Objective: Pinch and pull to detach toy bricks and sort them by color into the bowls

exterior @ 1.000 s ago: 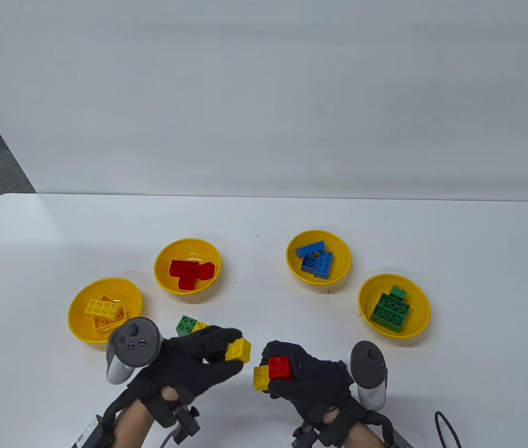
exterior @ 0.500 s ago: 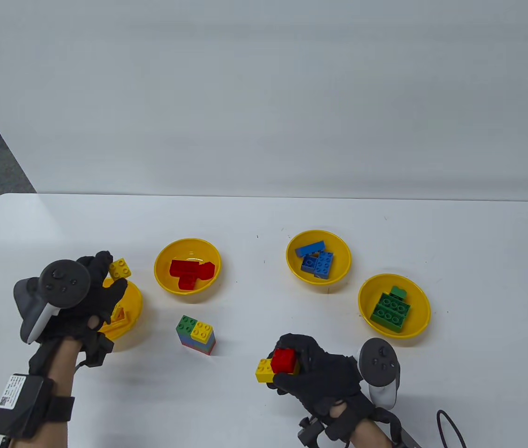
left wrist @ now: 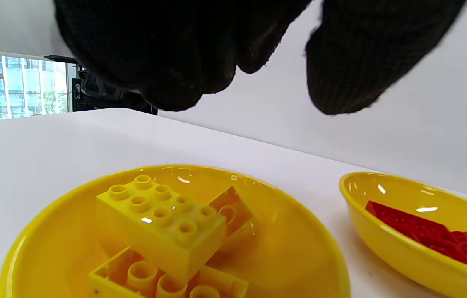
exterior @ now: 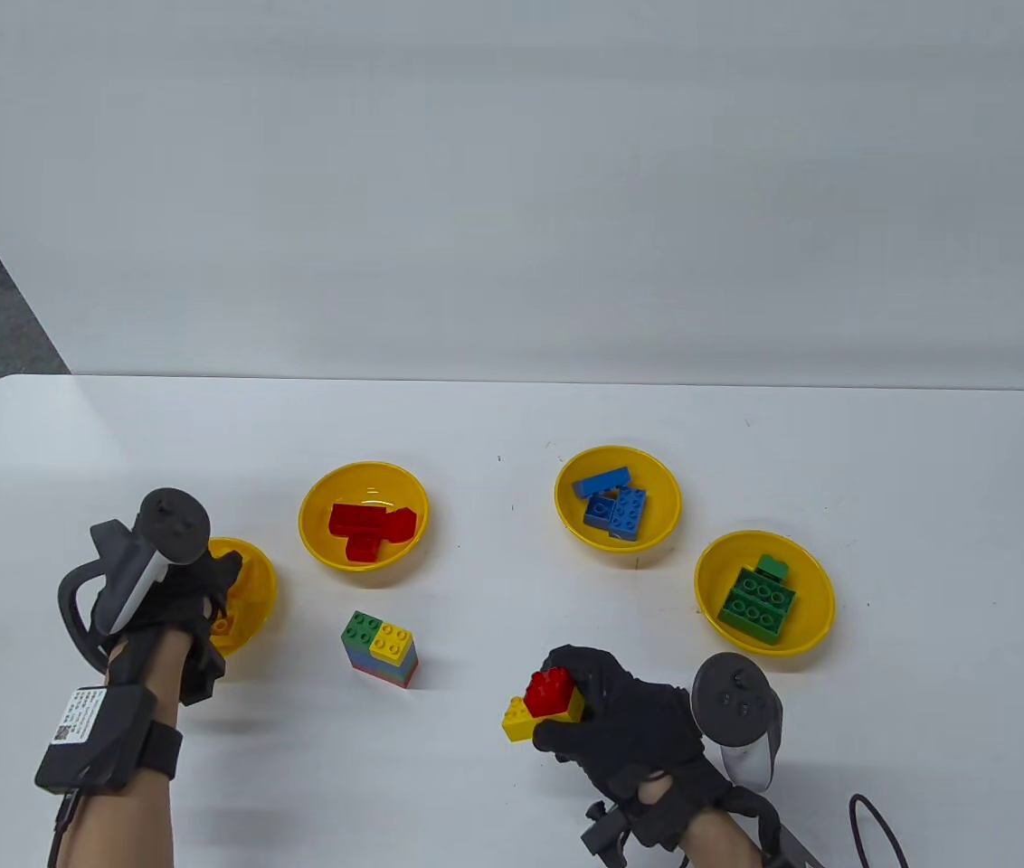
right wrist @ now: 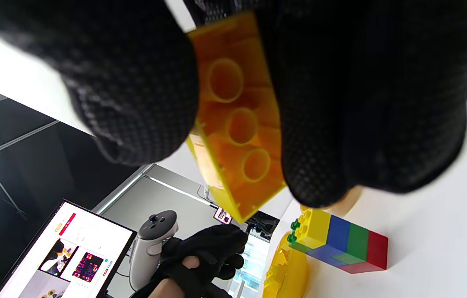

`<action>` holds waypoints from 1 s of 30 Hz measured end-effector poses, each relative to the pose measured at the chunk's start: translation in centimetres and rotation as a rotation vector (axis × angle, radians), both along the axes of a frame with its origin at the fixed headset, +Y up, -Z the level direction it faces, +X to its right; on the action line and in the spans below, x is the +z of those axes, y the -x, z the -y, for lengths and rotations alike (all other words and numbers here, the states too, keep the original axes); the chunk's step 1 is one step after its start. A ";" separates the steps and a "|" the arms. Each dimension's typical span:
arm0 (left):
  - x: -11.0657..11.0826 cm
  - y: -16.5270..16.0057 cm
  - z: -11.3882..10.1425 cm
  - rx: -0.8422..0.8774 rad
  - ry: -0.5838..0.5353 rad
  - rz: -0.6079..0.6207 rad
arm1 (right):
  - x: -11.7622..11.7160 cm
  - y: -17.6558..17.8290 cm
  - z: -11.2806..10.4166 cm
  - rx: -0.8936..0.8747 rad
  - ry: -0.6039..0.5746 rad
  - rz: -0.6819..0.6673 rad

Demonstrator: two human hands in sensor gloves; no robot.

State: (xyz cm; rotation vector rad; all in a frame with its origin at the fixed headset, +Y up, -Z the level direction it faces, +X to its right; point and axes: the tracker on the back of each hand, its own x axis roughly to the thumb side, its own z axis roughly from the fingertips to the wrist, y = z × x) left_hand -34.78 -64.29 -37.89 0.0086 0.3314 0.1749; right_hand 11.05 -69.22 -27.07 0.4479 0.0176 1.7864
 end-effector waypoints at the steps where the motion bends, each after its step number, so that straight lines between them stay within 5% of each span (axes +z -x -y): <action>1: 0.4 -0.3 -0.8 0.002 -0.024 0.015 | 0.0 0.0 0.0 -0.004 -0.002 -0.004; 7: 3.1 -4.5 -5.2 0.056 -0.164 0.174 | 0.2 0.2 0.0 -0.043 -0.005 -0.004; 13: 7.7 -14.8 -8.5 0.230 -0.189 0.704 | 0.4 0.6 0.0 -0.026 -0.009 -0.010; 15: 9.2 -18.4 -8.1 0.309 -0.080 0.888 | 0.5 0.7 -0.2 -0.019 -0.026 -0.010; 18: 10.4 -21.6 -6.9 0.350 0.003 0.987 | 0.7 0.9 -0.3 -0.018 -0.047 -0.014; 22: 10.5 -23.6 -4.9 0.372 0.109 1.027 | 1.0 1.1 -0.6 -0.023 -0.070 -0.028; 25: 10.4 -23.7 -4.0 0.361 0.060 0.995 | 1.0 1.2 -0.5 -0.003 -0.081 -0.053; 30: 9.7 -23.4 -2.5 0.455 0.149 1.011 | 1.2 1.2 -0.7 -0.009 -0.114 -0.055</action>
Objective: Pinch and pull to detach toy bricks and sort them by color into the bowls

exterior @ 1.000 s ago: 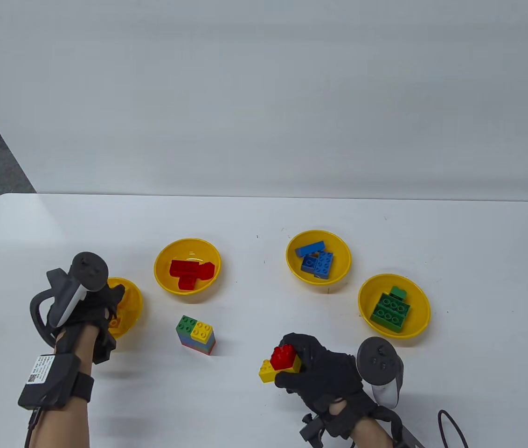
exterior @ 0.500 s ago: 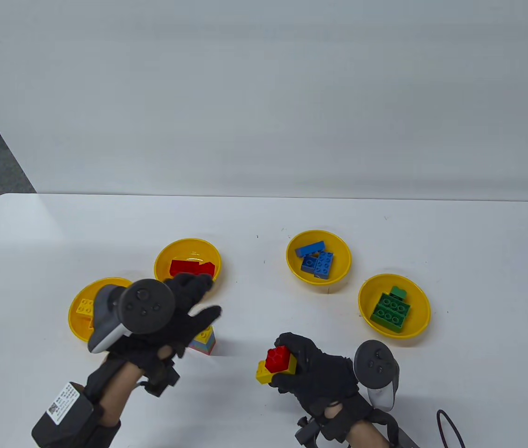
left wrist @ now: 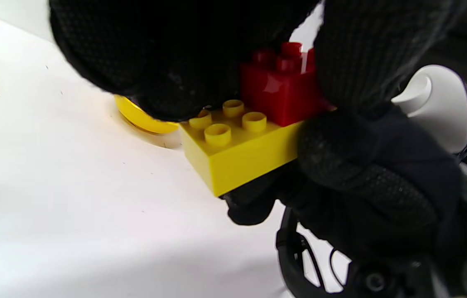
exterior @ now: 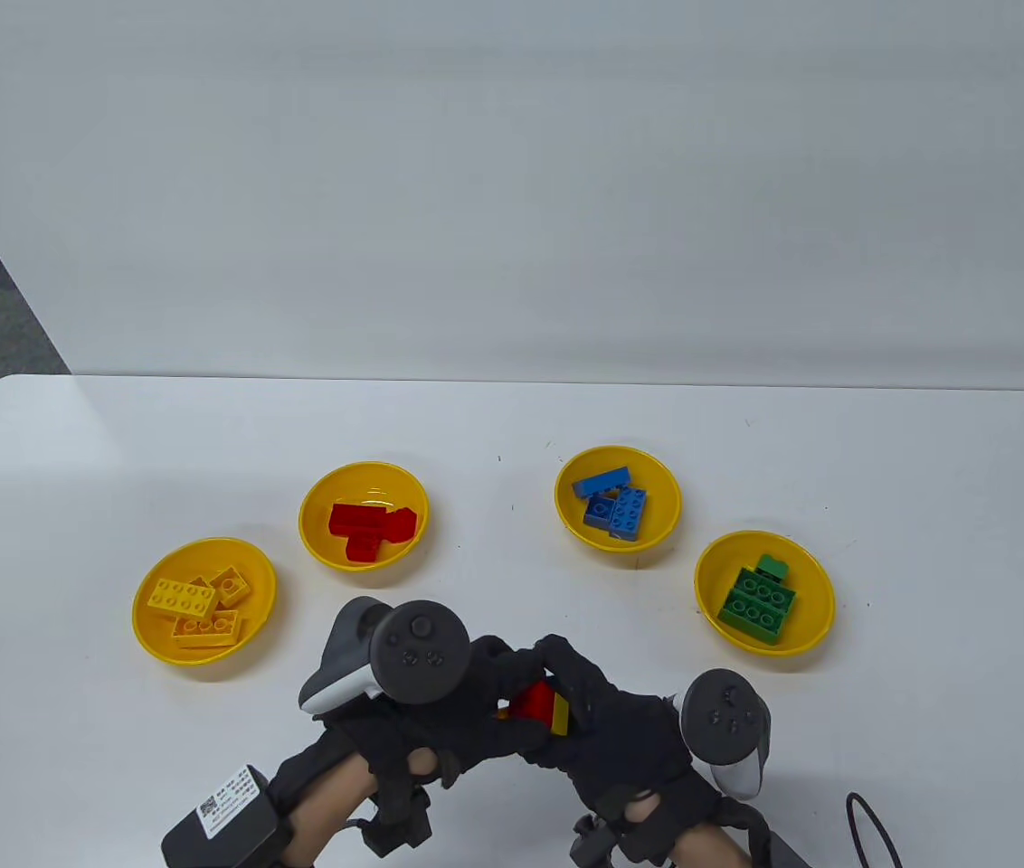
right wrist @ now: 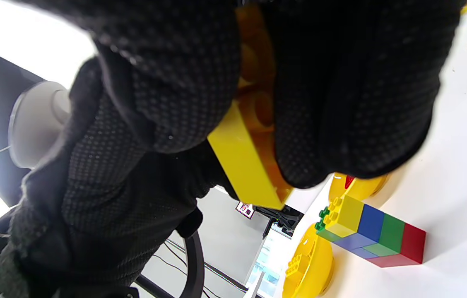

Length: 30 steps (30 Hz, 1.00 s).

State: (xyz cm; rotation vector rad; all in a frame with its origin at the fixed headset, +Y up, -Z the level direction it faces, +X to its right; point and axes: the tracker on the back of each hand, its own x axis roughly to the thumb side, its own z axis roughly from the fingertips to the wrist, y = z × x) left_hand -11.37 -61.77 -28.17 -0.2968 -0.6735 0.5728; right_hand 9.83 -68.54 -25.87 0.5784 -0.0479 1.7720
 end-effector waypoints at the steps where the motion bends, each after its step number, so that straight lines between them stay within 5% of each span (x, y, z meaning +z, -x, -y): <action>1: -0.1 0.1 0.1 0.026 -0.020 0.021 | 0.0 0.0 0.0 -0.007 -0.001 -0.003; 9: -0.5 0.4 0.0 0.179 -0.120 0.118 | 0.1 0.1 -0.4 -0.075 -0.007 -0.058; 19: -1.1 1.9 -0.3 0.307 0.031 0.118 | 0.3 0.0 -0.8 -0.143 -0.012 -0.070; 23: -2.4 3.6 -3.8 0.197 -0.181 -0.068 | -0.1 -0.6 0.0 -0.225 0.100 0.000; 26: -5.0 5.4 -6.2 -0.038 -0.312 -0.263 | -0.8 -1.5 0.4 -0.193 0.102 0.042; 30: -9.8 7.6 -5.7 -0.199 -0.299 -0.448 | -1.1 -2.4 0.5 -0.210 0.121 0.063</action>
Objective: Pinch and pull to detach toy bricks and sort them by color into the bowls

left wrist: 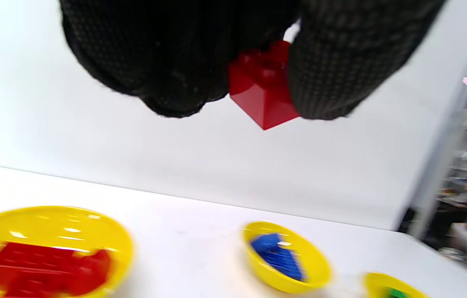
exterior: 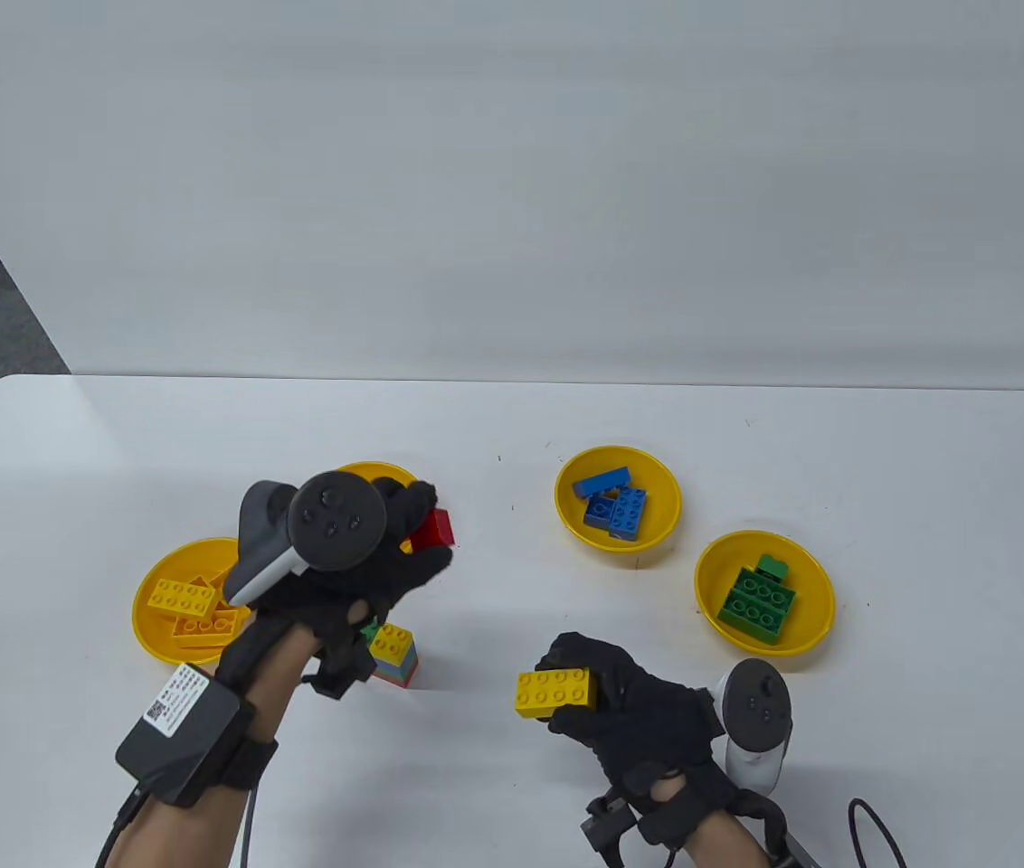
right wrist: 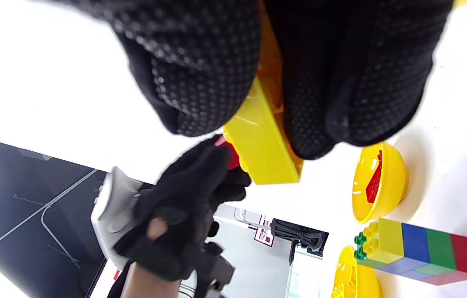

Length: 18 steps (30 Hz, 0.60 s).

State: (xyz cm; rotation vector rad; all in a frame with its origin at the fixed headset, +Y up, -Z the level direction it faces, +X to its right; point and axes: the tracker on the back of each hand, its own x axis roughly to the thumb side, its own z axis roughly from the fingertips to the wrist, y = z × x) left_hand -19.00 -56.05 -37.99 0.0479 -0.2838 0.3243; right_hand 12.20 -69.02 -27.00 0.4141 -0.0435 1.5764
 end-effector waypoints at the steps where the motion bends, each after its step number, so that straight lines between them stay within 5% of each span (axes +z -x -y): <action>1: -1.5 0.6 0.8 -0.015 0.046 -0.052 | 0.0 -0.2 0.0 0.014 -0.006 0.008; 6: -6.9 2.8 7.1 -0.236 0.181 -0.247 | -0.2 -0.4 0.0 0.056 -0.017 0.013; 10: -9.2 4.1 11.0 -0.292 0.263 -0.329 | -0.3 -0.6 0.1 0.083 -0.016 0.006; 18: -9.4 4.4 11.0 -0.197 0.289 -0.327 | -0.7 -0.9 0.5 0.097 0.009 0.017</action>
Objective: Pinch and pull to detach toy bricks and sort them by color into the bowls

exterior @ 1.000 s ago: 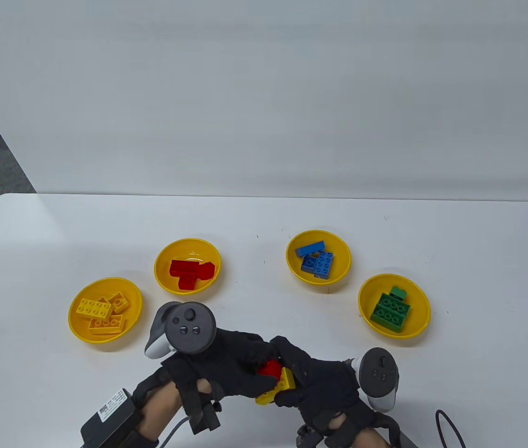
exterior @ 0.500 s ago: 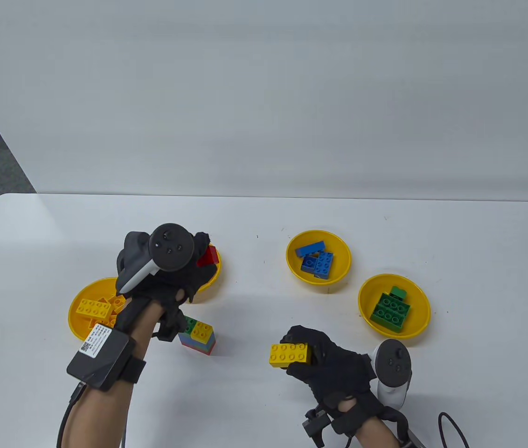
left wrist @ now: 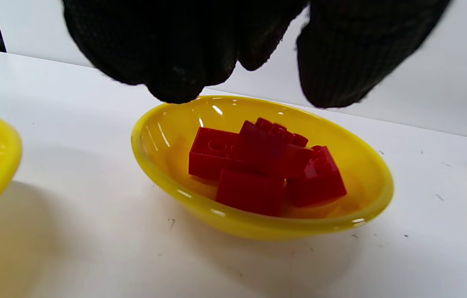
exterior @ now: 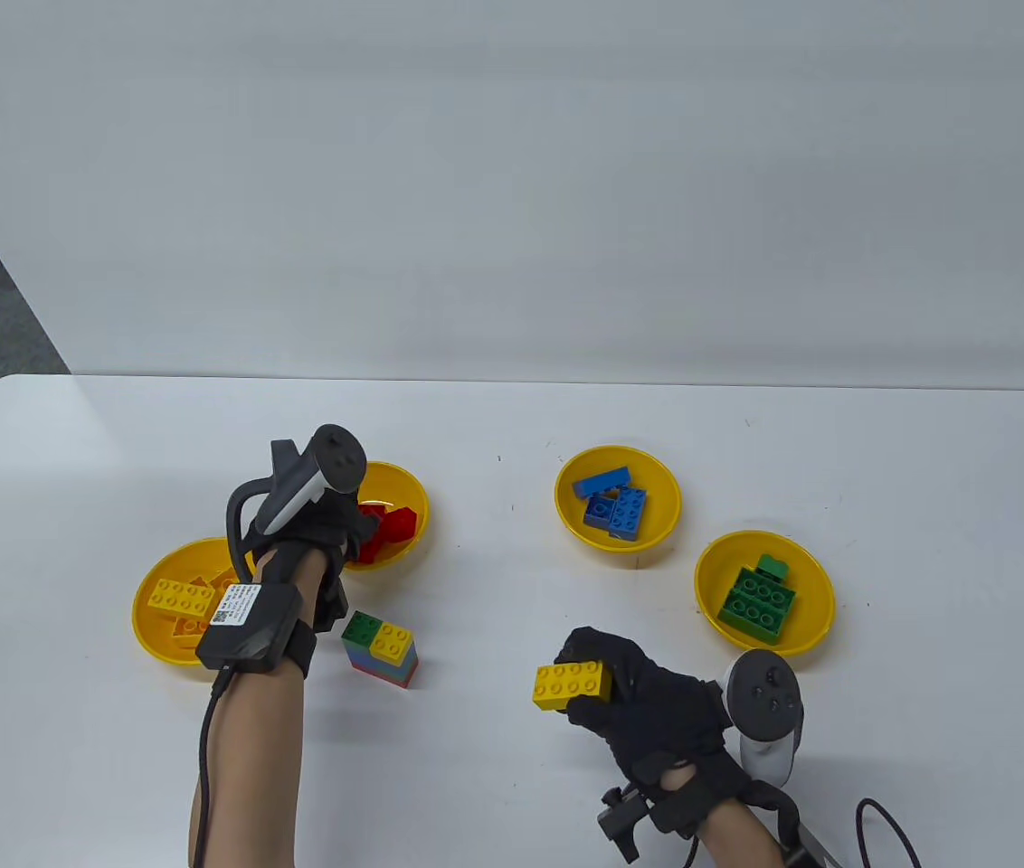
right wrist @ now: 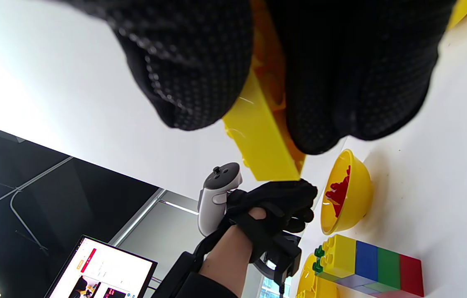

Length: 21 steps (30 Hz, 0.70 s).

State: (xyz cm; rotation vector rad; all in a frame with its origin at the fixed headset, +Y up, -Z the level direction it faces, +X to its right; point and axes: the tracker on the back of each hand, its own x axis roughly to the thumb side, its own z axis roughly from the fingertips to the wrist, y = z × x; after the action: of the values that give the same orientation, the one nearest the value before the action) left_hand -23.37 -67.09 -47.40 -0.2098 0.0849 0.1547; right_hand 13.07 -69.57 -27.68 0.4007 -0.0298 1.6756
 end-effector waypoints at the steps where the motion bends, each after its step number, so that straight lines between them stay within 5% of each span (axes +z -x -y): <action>1: 0.4 0.0 -0.6 0.003 -0.013 0.015 | 0.0 0.0 0.0 0.000 0.000 0.002; 5: 3.1 -0.3 -4.4 0.028 -0.121 0.079 | 0.0 0.1 0.0 0.002 -0.003 0.002; 13: 12.5 -1.8 -11.8 0.212 -0.360 0.282 | 0.4 0.8 -0.4 -0.044 -0.016 -0.038; 21: 21.2 -4.8 -10.8 0.403 -0.479 0.523 | 0.8 1.7 -0.6 -0.101 -0.033 -0.086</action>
State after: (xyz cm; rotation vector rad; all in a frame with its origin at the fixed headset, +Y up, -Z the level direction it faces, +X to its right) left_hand -18.60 -56.29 -26.23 0.2184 -0.5153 0.5083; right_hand 11.37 -69.00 -26.83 0.4883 -0.0134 1.5583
